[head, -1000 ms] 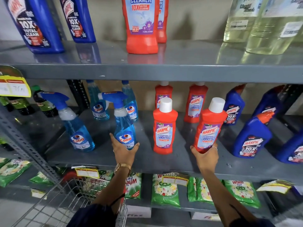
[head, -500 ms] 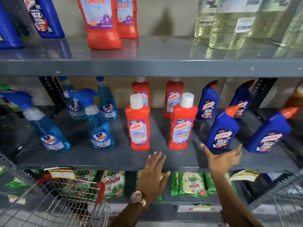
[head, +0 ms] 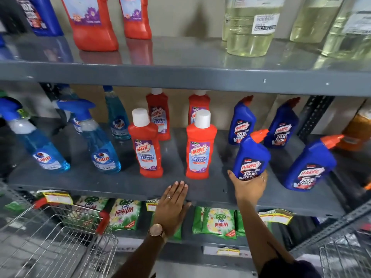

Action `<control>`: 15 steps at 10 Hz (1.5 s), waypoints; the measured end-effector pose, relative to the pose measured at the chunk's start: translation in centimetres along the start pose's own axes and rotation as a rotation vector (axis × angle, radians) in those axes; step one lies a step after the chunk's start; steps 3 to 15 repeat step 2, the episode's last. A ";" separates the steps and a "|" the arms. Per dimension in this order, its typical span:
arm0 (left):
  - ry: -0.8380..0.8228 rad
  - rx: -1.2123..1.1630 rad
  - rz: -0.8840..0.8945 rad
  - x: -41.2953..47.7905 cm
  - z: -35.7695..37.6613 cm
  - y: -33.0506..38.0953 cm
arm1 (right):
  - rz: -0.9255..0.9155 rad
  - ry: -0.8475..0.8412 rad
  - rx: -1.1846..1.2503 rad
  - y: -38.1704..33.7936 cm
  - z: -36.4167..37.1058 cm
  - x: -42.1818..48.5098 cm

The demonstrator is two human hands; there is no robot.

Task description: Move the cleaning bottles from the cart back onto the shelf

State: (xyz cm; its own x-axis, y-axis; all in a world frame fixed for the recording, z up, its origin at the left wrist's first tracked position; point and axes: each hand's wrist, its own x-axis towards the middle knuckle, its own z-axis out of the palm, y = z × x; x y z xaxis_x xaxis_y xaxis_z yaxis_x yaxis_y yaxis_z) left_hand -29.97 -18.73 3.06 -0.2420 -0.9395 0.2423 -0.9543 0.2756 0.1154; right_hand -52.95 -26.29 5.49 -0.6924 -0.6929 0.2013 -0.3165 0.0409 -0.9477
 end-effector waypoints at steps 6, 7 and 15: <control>-0.042 -0.076 0.051 -0.1 -0.2 0.1 | -0.009 -0.075 -0.058 -1.2 -2.0 -1.3; -0.042 -0.076 0.051 -0.1 -0.2 0.1 | -0.009 -0.075 -0.058 -1.2 -2.0 -1.3; -0.042 -0.076 0.051 -0.1 -0.2 0.1 | -0.009 -0.075 -0.058 -1.2 -2.0 -1.3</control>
